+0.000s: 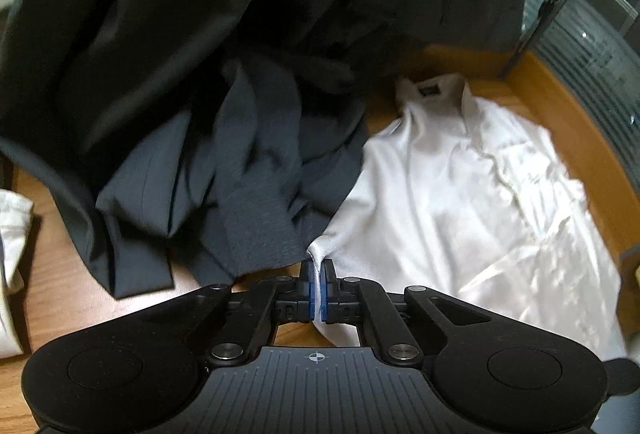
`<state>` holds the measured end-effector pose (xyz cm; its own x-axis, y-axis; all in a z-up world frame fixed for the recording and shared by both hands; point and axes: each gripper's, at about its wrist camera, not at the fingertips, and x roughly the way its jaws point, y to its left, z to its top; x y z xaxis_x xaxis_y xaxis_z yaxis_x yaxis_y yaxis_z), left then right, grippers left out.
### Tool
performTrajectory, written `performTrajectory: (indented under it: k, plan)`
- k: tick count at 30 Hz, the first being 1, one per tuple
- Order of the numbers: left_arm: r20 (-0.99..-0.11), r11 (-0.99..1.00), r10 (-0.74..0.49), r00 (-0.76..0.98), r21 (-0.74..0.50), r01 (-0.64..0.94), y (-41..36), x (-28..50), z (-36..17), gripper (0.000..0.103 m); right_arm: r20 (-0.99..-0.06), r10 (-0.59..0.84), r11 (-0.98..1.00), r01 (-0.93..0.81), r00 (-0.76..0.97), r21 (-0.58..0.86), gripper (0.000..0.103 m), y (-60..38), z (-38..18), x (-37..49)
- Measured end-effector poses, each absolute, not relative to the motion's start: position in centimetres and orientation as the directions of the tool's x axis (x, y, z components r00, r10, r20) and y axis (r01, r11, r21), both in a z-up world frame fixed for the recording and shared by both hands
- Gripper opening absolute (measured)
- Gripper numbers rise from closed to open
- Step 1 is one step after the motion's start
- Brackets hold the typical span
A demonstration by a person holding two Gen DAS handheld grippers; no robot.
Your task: Fold clothes
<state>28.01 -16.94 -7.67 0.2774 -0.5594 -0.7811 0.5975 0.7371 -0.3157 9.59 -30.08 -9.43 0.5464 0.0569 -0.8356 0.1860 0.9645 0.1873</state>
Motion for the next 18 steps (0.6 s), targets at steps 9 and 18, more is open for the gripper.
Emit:
performTrajectory:
  k: [9, 18]
  plan:
    - [-0.734, 0.679, -0.623, 0.272, -0.334, 0.654, -22.7, 26.2, -2.0, 0.005, -0.725, 0.102, 0.885, 0.271, 0.682, 0.379, 0.016, -35.2, -6.0, 5.1]
    - [-0.795, 0.633, -0.568, 0.215, -0.254, 0.732, -32.0, 23.0, -3.6, 0.005, -0.753, 0.004, 0.834, 0.413, 0.658, 0.365, 0.016, -40.1, -6.6, -0.3]
